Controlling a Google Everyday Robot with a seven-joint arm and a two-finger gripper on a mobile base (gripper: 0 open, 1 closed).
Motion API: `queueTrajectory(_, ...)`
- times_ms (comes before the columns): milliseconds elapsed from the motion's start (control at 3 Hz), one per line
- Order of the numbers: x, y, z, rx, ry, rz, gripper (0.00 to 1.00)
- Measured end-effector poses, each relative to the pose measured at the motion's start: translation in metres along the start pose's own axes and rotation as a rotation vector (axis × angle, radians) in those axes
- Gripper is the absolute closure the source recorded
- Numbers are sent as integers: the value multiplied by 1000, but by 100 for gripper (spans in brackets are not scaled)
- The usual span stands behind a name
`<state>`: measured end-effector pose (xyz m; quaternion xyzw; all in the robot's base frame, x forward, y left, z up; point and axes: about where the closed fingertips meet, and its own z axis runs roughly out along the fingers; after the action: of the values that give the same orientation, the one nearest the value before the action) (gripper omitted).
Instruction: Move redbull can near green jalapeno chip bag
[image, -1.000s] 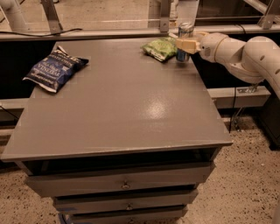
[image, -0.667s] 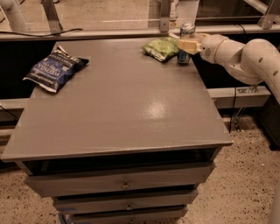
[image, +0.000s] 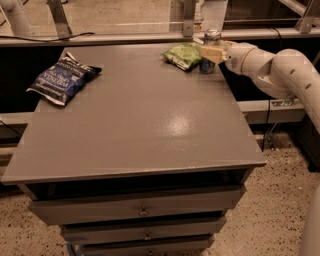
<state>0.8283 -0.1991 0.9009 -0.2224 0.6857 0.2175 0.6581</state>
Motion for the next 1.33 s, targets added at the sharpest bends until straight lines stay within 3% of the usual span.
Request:
queueTrajectory(667,6,3,3,-17,3,29,36)
queueTrajectory(1000,4,18,1,-54,-5,44,13)
queueTrajectory(1333,1,40,-10,-99,-22,62,0)
